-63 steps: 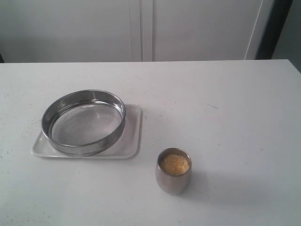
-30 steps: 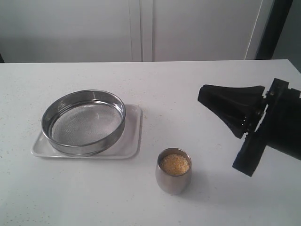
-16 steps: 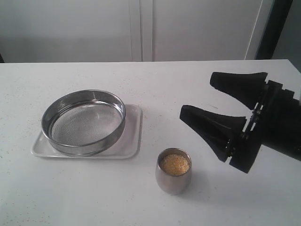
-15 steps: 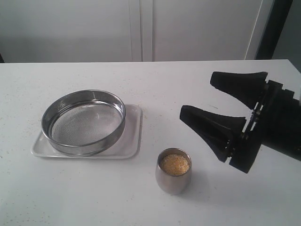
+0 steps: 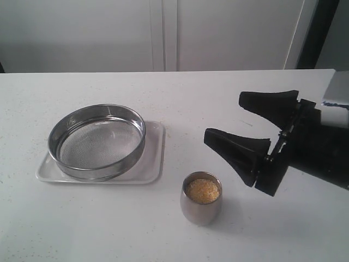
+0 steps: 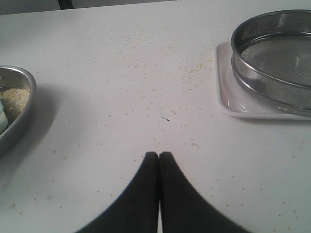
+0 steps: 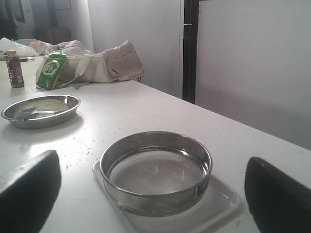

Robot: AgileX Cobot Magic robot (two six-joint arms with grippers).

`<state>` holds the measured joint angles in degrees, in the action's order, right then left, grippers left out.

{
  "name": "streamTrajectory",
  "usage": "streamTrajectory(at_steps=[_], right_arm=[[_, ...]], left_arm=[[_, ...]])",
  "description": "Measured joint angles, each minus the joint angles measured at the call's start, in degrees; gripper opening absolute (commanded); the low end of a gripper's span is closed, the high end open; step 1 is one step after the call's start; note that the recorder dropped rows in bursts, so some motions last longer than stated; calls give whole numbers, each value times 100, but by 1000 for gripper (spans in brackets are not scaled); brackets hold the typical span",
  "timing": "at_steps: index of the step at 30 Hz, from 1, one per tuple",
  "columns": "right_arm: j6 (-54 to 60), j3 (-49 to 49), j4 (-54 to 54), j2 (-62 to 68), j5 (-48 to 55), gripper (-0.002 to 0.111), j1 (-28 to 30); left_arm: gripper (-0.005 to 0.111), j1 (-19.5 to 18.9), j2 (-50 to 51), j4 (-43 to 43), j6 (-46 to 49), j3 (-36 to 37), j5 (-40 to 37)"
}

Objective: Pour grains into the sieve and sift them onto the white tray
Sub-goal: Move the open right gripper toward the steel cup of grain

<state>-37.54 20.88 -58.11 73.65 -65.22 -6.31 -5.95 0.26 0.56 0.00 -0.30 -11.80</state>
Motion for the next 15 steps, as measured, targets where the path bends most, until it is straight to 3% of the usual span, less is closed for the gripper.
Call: streamTrajectory(at_steps=[9,15], right_arm=[[418,119,27,598,-4,95,-23],[1069,133,358,1106,-4,95,-434]], left_arm=[[0,0,0,0,0,0,0],[0,0,0,0,0,0,0]])
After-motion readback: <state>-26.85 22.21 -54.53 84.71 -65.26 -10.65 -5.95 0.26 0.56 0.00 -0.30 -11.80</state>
